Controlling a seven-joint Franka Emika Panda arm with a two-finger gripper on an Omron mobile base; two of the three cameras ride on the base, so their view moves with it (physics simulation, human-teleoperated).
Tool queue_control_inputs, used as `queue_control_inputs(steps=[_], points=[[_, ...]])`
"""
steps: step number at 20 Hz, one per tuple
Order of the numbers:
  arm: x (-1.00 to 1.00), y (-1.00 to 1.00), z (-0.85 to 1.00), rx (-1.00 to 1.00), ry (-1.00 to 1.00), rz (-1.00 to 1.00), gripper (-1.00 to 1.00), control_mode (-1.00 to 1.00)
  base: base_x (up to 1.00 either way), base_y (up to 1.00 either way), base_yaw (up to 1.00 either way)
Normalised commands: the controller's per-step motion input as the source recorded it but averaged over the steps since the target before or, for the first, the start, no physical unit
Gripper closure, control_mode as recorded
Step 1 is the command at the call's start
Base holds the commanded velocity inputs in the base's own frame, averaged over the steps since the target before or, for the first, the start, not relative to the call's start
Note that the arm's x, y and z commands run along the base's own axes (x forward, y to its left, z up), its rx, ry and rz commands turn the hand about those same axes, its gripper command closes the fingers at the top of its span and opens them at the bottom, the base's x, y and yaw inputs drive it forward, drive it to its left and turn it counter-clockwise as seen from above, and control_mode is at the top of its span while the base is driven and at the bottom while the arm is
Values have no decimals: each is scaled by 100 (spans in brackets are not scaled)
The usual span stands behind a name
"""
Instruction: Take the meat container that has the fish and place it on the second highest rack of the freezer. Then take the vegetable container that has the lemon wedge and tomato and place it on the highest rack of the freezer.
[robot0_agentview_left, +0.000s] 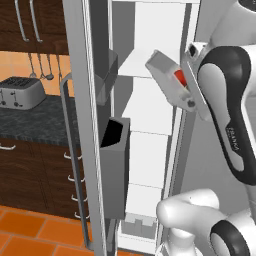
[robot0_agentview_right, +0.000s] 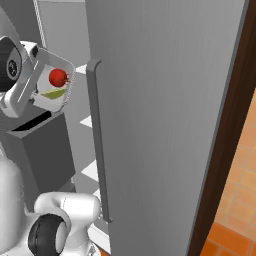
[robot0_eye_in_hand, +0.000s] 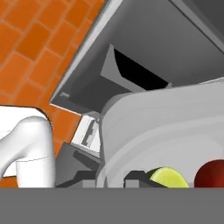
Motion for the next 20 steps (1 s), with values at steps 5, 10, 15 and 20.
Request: queue_control_inputs(steps=[5, 10, 15, 20], points=[[100, 11, -11, 0, -9, -14, 100, -100, 0, 0, 0], [100, 3, -2, 0, -8, -17, 100, -100, 0, 0, 0], [98, -3, 2, 1, 0, -7, 100, -100, 0, 0, 0], [98, 0, -1, 0, 0, 0, 100, -100, 0, 0, 0]])
